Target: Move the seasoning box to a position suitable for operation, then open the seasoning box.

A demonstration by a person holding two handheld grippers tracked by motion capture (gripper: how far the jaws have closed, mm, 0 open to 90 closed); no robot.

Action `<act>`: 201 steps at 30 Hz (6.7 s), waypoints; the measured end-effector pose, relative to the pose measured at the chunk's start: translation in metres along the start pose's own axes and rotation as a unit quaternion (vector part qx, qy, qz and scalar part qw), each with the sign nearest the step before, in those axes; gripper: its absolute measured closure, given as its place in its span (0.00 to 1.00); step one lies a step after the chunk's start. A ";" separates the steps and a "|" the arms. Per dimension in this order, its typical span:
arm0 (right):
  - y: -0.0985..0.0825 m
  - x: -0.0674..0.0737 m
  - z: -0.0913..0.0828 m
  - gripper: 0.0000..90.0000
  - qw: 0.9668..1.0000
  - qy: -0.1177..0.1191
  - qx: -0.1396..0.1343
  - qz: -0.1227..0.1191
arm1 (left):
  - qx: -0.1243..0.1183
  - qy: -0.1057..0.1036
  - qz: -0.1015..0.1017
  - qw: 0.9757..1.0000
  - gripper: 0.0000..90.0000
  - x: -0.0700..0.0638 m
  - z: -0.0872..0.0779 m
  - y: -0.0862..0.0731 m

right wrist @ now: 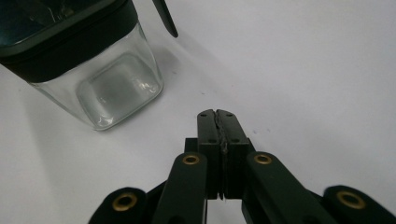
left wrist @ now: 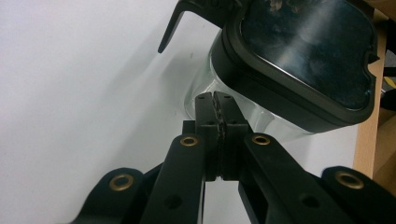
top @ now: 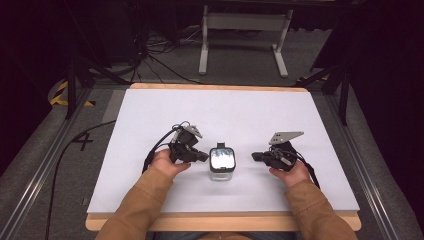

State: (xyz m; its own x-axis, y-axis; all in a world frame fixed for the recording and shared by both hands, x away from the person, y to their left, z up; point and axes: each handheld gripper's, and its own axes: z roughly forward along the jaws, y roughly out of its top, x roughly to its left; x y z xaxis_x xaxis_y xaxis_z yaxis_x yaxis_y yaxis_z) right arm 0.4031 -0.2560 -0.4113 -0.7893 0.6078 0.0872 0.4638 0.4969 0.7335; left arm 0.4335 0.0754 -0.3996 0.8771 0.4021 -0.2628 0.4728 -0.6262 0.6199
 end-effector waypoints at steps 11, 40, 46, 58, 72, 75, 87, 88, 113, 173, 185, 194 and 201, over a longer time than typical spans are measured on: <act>-0.005 -0.003 -0.007 0.99 1.000 -0.012 -0.003 0.006 | -0.038 0.014 -0.017 0.999 0.89 0.009 -0.021 0.002; -0.020 0.015 -0.016 0.99 0.999 -0.026 -0.023 -0.015 | -0.111 -0.016 0.003 0.994 0.83 0.000 -0.018 0.056; -0.021 0.018 -0.017 0.98 0.999 -0.024 -0.022 -0.017 | -0.091 -0.026 -0.010 0.995 0.89 0.003 -0.008 0.057; -0.020 0.019 -0.015 0.98 0.999 -0.023 -0.021 -0.021 | -0.070 -0.012 -0.004 0.997 0.91 0.005 -0.003 0.057; -0.017 0.025 -0.013 0.97 0.999 -0.018 -0.023 -0.031 | -0.067 -0.028 -0.001 0.997 0.99 0.006 -0.002 0.057; -0.016 0.028 -0.012 0.97 0.999 -0.017 -0.026 -0.035 | -0.069 -0.025 0.002 0.997 0.99 0.006 -0.002 0.057; 0.000 0.052 -0.014 0.97 0.997 -0.001 -0.042 -0.069 | -0.069 -0.026 0.001 0.997 0.99 0.008 -0.001 0.056; 0.001 0.054 -0.014 0.97 0.996 0.000 -0.043 -0.073 | -0.071 -0.028 -0.002 0.997 0.99 0.008 -0.001 0.056; 0.028 0.088 -0.014 1.00 0.989 0.020 -0.102 -0.104 | -0.111 0.005 0.002 0.994 0.89 -0.003 -0.032 0.051; 0.026 0.084 -0.002 0.99 0.993 0.033 -0.092 -0.068 | -0.163 0.004 0.002 0.987 0.88 -0.017 -0.060 0.042; 0.024 0.088 -0.001 1.00 0.992 0.025 -0.092 -0.076 | -0.175 0.032 -0.009 0.984 0.88 -0.009 -0.060 0.041; 0.023 0.088 -0.001 1.00 0.992 0.024 -0.096 -0.080 | -0.180 0.050 -0.009 0.982 0.88 -0.007 -0.058 0.041; 0.023 0.088 -0.001 1.00 0.992 0.023 -0.094 -0.081 | -0.184 0.055 -0.014 0.981 0.88 -0.008 -0.060 0.039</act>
State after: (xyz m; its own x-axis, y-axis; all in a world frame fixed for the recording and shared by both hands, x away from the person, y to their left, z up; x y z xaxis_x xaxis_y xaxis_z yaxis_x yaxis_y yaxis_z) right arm 0.3436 -0.1915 -0.3859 -0.8668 0.4985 -0.0134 0.2506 0.4587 0.8525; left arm 0.4400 0.0878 -0.3289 0.8400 0.4984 -0.2145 0.4162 -0.3382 0.8440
